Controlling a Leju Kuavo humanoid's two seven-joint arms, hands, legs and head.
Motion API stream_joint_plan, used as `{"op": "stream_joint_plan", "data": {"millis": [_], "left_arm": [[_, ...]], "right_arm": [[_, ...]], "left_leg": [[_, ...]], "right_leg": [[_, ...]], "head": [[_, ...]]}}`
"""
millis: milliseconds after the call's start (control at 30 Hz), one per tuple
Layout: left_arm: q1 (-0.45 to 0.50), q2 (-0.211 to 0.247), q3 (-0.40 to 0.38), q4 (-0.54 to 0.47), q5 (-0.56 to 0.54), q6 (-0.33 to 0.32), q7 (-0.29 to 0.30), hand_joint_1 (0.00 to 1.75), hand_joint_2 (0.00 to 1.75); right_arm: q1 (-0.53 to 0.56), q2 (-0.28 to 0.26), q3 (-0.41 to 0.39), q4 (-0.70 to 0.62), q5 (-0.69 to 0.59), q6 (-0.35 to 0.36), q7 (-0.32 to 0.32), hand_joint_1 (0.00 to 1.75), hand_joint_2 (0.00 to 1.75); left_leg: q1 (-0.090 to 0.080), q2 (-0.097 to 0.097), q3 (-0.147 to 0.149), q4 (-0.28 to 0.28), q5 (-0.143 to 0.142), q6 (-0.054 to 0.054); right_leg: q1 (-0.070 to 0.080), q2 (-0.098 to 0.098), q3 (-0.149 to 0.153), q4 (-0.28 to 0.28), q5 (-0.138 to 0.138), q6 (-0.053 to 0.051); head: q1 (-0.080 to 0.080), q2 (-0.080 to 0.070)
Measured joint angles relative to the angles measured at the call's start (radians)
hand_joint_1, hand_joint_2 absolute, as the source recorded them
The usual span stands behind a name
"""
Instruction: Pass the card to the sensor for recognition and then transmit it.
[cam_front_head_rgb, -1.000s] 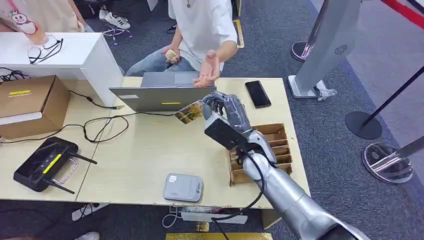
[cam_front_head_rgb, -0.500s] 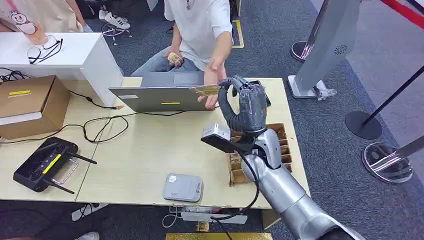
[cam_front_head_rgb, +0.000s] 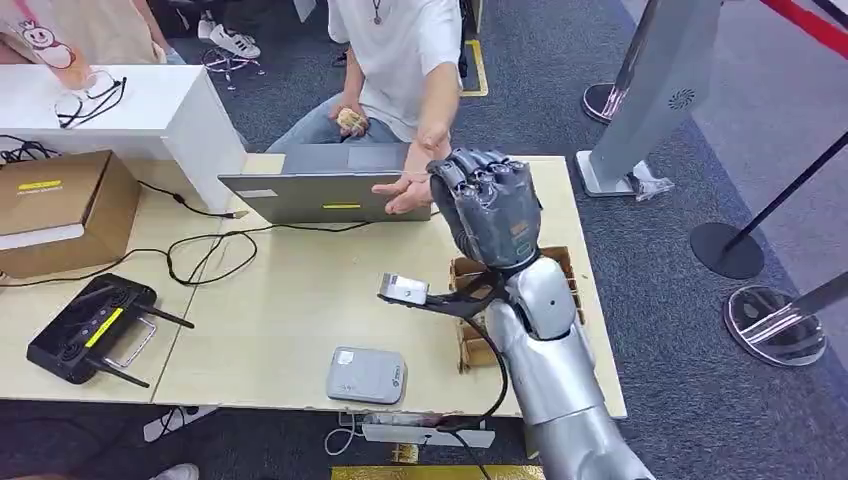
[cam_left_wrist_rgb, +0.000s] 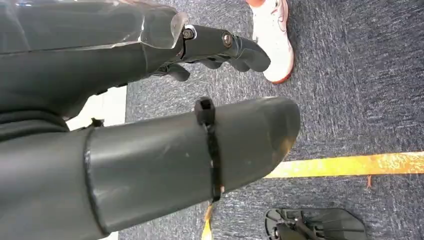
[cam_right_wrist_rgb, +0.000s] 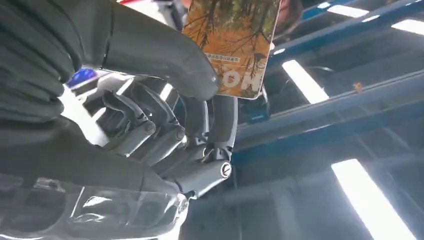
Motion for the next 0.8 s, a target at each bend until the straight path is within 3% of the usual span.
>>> {"op": "stream_joint_plan", "data": {"millis": [400, 800], "left_arm": [[-0.001, 0.000, 0.000, 0.000, 0.002, 0.002, -0.007, 0.00, 0.00], [-0.005, 0.001, -0.018, 0.000, 0.035, 0.001, -0.010, 0.00, 0.00]], "right_arm": [[0.017, 0.030, -0.012, -0.050, 0.125, 0.000, 0.133, 1.75, 1.75], [0.001, 0.009, 0.083, -0.010, 0.127, 0.000, 0.258, 1.75, 1.75]], "left_leg": [[0.000, 0.000, 0.000, 0.000, 0.000, 0.000], [0.000, 0.000, 0.000, 0.000, 0.000, 0.000]], "right_leg": [[0.000, 0.000, 0.000, 0.000, 0.000, 0.000], [0.000, 0.000, 0.000, 0.000, 0.000, 0.000]], "head": [[0.000, 0.000], [0.000, 0.000]]}}
